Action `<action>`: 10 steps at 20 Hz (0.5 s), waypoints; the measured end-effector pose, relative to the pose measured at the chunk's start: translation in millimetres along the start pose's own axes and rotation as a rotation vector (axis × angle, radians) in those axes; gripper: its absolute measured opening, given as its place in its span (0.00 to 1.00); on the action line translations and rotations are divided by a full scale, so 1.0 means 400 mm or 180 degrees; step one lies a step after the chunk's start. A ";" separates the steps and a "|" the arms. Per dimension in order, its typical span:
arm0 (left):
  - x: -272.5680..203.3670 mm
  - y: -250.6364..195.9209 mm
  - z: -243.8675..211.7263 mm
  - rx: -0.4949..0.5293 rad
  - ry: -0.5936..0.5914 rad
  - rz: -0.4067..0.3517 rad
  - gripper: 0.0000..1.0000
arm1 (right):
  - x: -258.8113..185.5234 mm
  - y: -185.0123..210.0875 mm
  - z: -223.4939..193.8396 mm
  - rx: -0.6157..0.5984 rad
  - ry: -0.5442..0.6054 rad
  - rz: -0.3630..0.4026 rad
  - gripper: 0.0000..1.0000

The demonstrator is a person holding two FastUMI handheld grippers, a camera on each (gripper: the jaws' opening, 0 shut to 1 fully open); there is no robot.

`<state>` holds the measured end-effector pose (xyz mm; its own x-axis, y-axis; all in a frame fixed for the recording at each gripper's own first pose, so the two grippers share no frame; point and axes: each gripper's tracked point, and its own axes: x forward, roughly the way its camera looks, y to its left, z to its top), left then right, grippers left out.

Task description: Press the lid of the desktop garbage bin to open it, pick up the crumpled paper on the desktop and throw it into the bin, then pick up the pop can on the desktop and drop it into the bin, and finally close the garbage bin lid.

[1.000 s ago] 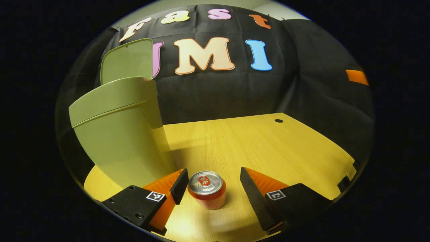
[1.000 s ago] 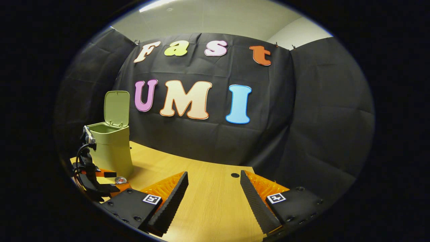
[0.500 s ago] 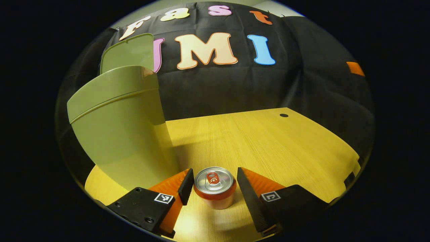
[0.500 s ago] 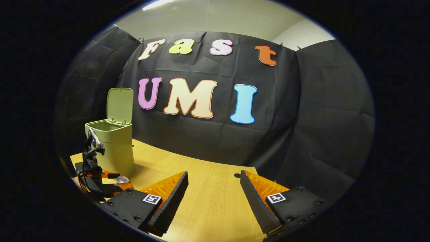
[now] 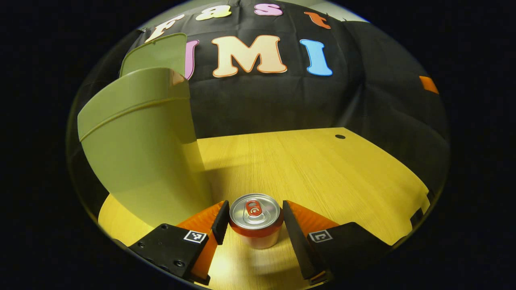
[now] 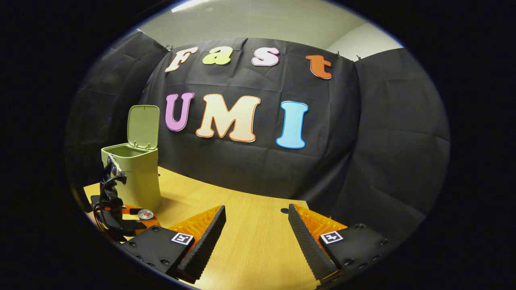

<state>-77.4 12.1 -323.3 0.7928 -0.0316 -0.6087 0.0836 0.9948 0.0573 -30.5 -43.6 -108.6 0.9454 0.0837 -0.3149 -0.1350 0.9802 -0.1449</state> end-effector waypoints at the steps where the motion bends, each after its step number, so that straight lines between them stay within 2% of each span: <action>1: -0.008 -0.005 0.035 0.0016 -0.0087 -0.0021 0.76 | 0.002 0.000 0.000 0.0009 -0.0007 -0.0001 0.98; 2: -0.013 -0.005 0.075 0.0016 -0.0187 -0.0037 0.76 | 0.002 0.001 0.001 0.0016 -0.0016 -0.0004 1.00; 10: -0.109 -0.005 0.505 -0.0128 -0.1270 -0.0172 0.76 | 0.015 0.019 0.000 0.0099 -0.0059 0.0033 0.98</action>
<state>9.8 -8.0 -137.1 0.9606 -0.1110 -0.2547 0.1143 0.9934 -0.0021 -25.8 -35.5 -111.6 0.9494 0.0970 -0.2988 -0.1359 0.9843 -0.1124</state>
